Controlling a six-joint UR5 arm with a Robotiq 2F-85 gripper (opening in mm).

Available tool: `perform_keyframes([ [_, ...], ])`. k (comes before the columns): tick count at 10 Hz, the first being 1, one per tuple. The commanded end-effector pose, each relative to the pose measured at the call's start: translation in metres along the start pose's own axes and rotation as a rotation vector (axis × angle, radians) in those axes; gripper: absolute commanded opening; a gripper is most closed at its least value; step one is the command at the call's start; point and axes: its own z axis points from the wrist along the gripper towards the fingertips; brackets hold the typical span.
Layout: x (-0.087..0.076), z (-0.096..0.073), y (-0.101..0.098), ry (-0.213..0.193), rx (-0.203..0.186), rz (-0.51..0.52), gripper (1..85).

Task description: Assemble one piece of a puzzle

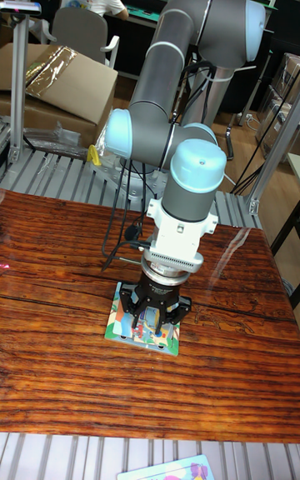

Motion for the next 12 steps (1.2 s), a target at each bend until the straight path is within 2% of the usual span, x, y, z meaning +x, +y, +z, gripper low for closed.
perform_keyframes([
  [1,-0.0017,-0.0032,0.0025,-0.006,-0.011,0.010,43.3],
  [12,-0.0005,-0.0003,-0.0024,0.003,-0.005,0.013,44.7],
])
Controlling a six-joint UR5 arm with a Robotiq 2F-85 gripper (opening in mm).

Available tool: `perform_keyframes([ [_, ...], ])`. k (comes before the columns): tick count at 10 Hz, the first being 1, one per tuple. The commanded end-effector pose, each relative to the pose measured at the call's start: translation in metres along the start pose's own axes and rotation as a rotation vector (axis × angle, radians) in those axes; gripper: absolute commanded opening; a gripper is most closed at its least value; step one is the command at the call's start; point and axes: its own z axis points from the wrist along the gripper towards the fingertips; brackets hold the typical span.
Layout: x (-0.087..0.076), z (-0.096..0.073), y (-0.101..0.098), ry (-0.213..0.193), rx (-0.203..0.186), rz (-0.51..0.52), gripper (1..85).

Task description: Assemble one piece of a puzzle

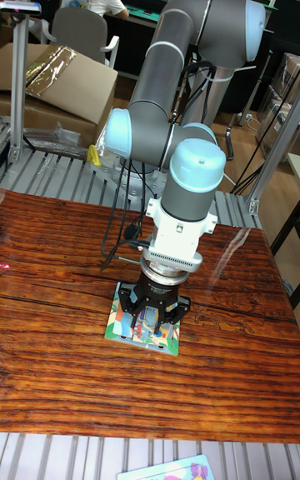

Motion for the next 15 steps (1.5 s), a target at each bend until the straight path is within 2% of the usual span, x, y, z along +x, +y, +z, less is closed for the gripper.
perform_keyframes([
  [1,0.0000,-0.0003,0.0004,0.003,-0.009,0.010,46.0],
  [3,-0.0009,-0.0002,0.0025,-0.001,-0.017,0.010,49.7],
  [15,-0.0002,-0.0067,0.0010,0.006,-0.011,0.010,50.7],
])
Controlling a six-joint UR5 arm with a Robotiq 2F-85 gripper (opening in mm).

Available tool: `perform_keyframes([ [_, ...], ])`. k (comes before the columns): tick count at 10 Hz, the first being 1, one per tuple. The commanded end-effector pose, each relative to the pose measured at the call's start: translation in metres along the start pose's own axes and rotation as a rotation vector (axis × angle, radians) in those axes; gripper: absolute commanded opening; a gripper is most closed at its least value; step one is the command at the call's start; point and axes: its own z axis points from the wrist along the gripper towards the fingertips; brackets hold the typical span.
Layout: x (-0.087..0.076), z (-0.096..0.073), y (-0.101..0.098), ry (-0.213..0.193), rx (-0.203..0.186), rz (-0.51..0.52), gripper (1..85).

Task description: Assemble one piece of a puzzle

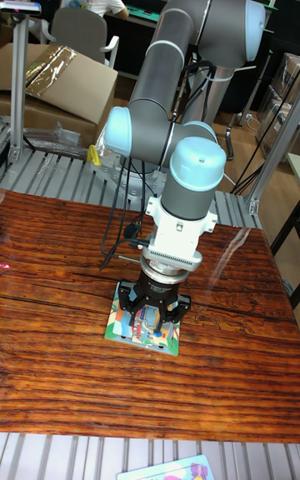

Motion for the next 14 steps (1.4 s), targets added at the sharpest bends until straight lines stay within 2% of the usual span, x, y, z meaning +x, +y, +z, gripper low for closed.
perform_keyframes([
  [1,-0.002,-0.004,0.001,0.001,-0.011,0.007,50.0],
  [4,-0.005,-0.010,0.000,0.002,-0.006,0.015,44.3],
  [6,-0.011,-0.012,0.000,-0.006,-0.009,0.029,31.7],
  [11,-0.018,-0.013,-0.011,-0.004,0.031,0.061,3.7],
  [14,-0.031,-0.012,-0.014,-0.026,0.036,0.051,1.3],
])
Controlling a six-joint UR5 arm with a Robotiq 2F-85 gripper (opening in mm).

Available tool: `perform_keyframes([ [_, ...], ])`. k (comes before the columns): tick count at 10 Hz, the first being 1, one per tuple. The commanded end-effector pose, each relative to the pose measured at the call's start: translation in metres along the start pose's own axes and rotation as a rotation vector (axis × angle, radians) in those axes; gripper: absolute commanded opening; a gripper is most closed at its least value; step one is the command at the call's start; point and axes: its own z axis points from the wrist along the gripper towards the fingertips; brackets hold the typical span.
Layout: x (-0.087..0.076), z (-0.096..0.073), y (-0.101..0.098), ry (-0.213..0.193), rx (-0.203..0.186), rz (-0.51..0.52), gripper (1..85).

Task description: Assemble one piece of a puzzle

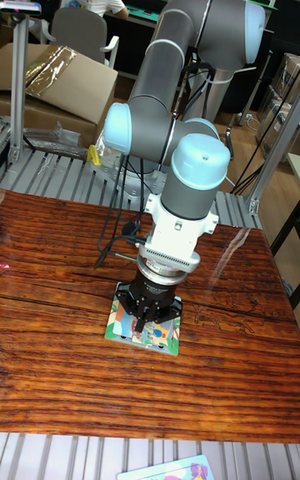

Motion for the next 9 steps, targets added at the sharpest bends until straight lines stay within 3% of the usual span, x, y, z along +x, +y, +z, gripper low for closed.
perform_keyframes([
  [1,-0.0124,0.0003,-0.0011,-0.019,-0.004,0.003,1.3],
  [9,-0.0218,0.0091,-0.0017,-0.053,0.003,0.013,1.3],
])
